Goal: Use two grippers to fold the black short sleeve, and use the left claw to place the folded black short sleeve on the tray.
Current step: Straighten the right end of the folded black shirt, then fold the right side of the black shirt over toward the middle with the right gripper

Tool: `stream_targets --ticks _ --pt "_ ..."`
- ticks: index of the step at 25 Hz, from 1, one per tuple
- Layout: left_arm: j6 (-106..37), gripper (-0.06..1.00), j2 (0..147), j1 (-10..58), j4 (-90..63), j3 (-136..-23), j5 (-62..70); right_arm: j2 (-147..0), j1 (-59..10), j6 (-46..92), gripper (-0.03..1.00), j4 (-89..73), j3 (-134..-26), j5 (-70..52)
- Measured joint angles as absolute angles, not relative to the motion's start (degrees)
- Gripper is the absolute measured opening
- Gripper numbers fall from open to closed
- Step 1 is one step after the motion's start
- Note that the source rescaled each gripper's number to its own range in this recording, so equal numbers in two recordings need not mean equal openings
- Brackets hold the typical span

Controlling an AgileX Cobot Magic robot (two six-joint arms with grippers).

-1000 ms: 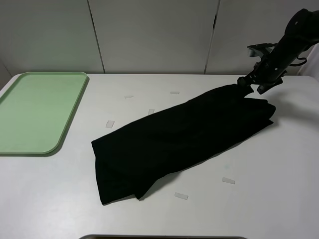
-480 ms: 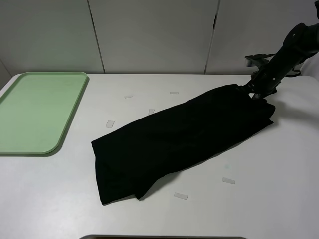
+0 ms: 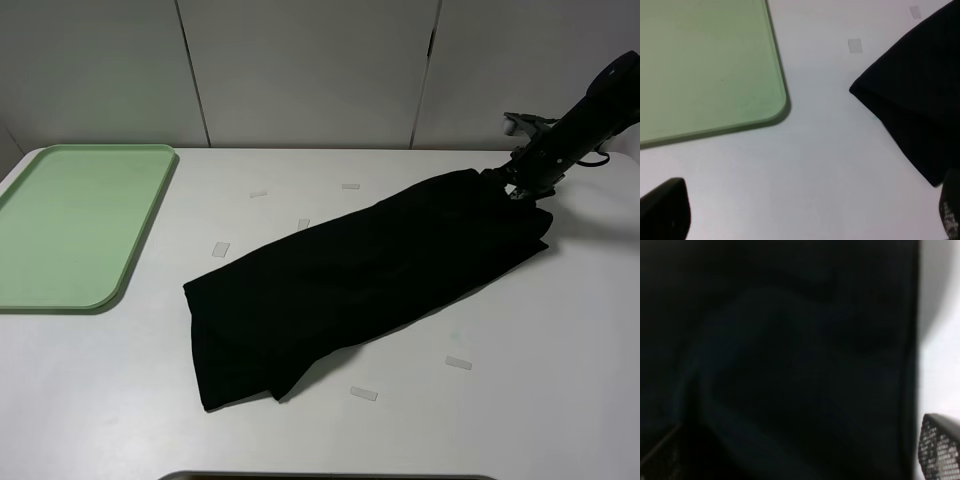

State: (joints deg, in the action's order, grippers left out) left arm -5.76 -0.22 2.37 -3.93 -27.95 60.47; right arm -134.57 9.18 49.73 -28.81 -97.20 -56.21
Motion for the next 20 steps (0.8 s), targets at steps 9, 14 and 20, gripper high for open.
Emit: stream_targets --ticks 9,14,20 --pt "-5.8 1.0 -0.2 2.4 -3.9 -27.9 60.5 -134.9 9.2 52.4 0.86 -31.7 -97.2 -60.6" --pt "-5.8 1.0 -0.2 2.4 -3.9 -27.9 60.5 -135.8 9.2 52.4 0.2 -32.1 -96.8 -60.5" --pt "-5.8 1.0 -0.2 2.4 -3.9 -27.9 60.5 -135.8 9.2 52.1 0.08 -31.5 -96.8 -59.9"
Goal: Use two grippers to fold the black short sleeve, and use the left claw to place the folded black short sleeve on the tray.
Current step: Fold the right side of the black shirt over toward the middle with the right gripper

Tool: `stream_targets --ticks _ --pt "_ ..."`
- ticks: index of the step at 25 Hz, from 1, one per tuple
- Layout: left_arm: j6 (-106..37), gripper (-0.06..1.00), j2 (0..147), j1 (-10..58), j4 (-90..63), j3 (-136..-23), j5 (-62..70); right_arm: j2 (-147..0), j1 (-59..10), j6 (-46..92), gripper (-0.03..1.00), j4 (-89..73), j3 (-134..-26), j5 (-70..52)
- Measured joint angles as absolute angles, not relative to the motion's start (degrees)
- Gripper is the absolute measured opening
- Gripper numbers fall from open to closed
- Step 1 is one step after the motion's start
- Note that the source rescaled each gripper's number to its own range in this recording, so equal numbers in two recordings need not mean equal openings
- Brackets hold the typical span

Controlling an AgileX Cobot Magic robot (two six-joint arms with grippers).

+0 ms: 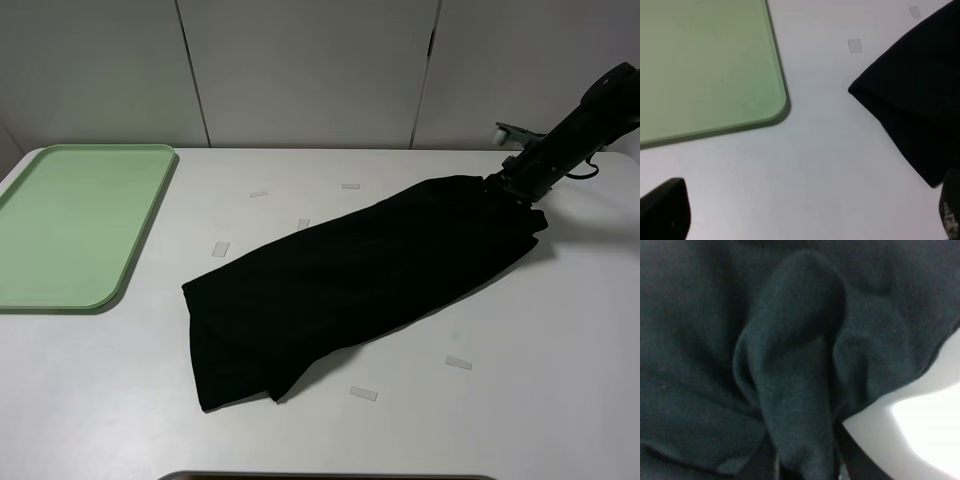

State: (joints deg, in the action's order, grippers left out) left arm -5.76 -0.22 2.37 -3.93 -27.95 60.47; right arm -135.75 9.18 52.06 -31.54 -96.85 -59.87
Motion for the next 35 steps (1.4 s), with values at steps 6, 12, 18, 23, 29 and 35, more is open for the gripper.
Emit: stream_targets --ticks 6,12,18,23,29,35 --pt "-5.8 1.0 -0.2 2.4 -3.9 -27.9 60.5 -134.4 8.2 46.1 0.08 -24.4 -96.8 -58.5" --pt "-5.8 1.0 -0.2 2.4 -3.9 -27.9 60.5 -131.5 6.6 36.4 0.08 -12.5 -96.8 -55.6" --pt "-5.8 1.0 -0.2 2.4 -3.9 -27.9 60.5 -127.1 4.1 22.8 0.08 -2.3 -96.8 -53.1" --pt "-5.8 1.0 -0.2 2.4 -3.9 -27.9 60.5 -125.4 0.7 9.2 0.08 6.6 -96.5 -52.8" --pt "-5.8 1.0 -0.2 2.4 -3.9 -27.9 60.5 -125.0 -4.0 3.7 0.08 10.9 -96.5 -55.1" --pt "-5.8 1.0 -0.2 2.4 -3.9 -27.9 60.5 -125.0 -8.2 6.5 0.08 11.5 -96.5 -62.9"
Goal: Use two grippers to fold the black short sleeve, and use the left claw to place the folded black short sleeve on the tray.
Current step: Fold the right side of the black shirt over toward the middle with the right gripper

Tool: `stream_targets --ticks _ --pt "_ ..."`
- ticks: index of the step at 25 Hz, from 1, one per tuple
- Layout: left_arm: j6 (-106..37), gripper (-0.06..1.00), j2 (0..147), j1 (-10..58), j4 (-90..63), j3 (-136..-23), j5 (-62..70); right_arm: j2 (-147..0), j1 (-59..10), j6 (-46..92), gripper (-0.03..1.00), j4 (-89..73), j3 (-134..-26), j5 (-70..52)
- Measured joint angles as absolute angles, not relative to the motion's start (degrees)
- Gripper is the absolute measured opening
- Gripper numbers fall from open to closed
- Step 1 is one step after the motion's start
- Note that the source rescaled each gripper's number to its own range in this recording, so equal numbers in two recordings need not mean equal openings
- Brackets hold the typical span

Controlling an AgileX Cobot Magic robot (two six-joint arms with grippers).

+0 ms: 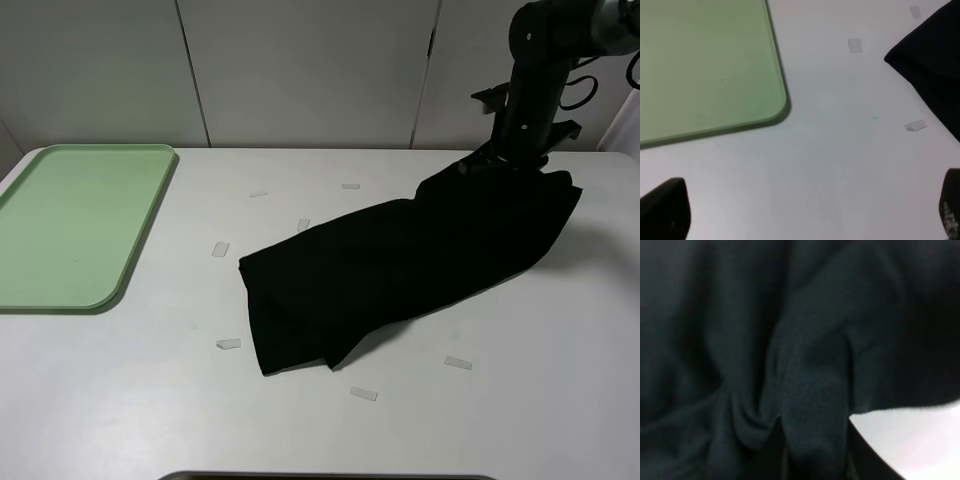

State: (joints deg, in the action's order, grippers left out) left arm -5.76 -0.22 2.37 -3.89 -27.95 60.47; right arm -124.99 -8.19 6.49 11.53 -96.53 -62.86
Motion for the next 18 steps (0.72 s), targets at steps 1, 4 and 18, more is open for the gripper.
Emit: stream_targets --ticks 1,4,18 --pt "-5.8 1.0 -0.2 2.4 -3.9 -27.9 60.5 -125.0 -8.7 7.4 0.08 11.5 -96.5 -64.1" --pt "-5.8 1.0 -0.2 2.4 -3.9 -27.9 60.5 -125.0 -9.7 9.2 0.08 11.8 -96.5 -65.2" --pt "-5.8 1.0 -0.2 2.4 -3.9 -27.9 60.5 -121.6 -15.5 5.8 0.08 21.3 -96.5 -65.8"
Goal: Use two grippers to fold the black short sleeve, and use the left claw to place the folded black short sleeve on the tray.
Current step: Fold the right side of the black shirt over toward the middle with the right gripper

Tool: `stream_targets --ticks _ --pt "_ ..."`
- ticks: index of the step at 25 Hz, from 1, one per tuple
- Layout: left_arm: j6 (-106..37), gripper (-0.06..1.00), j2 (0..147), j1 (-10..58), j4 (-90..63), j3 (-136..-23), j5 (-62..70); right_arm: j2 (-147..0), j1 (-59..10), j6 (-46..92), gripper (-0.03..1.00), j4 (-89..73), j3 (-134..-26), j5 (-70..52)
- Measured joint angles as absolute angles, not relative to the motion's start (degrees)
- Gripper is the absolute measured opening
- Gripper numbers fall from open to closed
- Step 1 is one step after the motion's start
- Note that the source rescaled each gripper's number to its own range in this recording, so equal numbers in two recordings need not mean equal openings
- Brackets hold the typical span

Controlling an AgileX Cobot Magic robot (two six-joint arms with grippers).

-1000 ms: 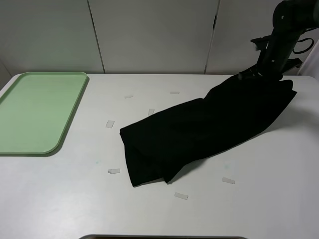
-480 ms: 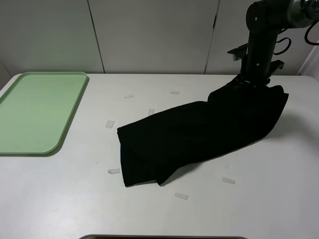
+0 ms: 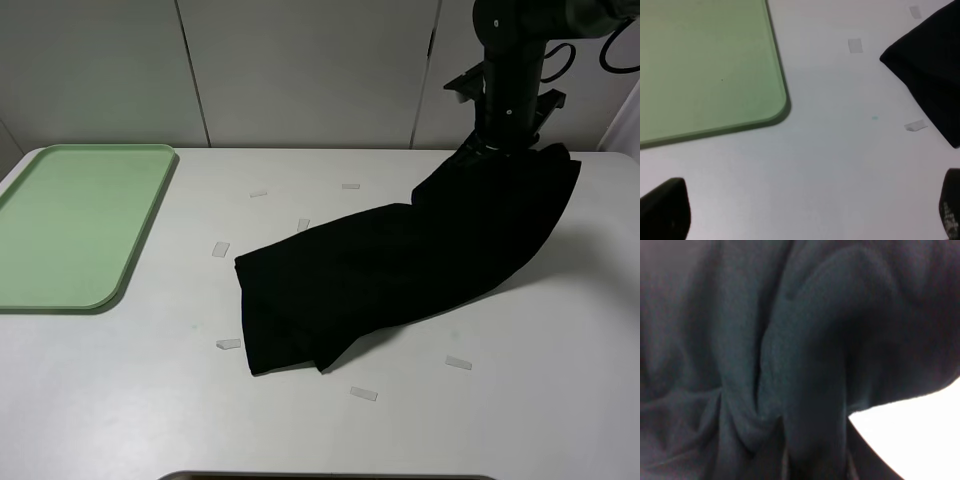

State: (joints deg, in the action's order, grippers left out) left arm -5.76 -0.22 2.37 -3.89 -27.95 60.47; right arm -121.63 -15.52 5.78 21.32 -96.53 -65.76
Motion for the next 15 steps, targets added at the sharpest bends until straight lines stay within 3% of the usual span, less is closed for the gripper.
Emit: stream_targets --ticks 15 --pt "-5.8 1.0 -0.2 2.4 -3.9 -27.9 60.5 -121.2 -21.7 0.0 0.08 17.0 -93.9 -69.5"
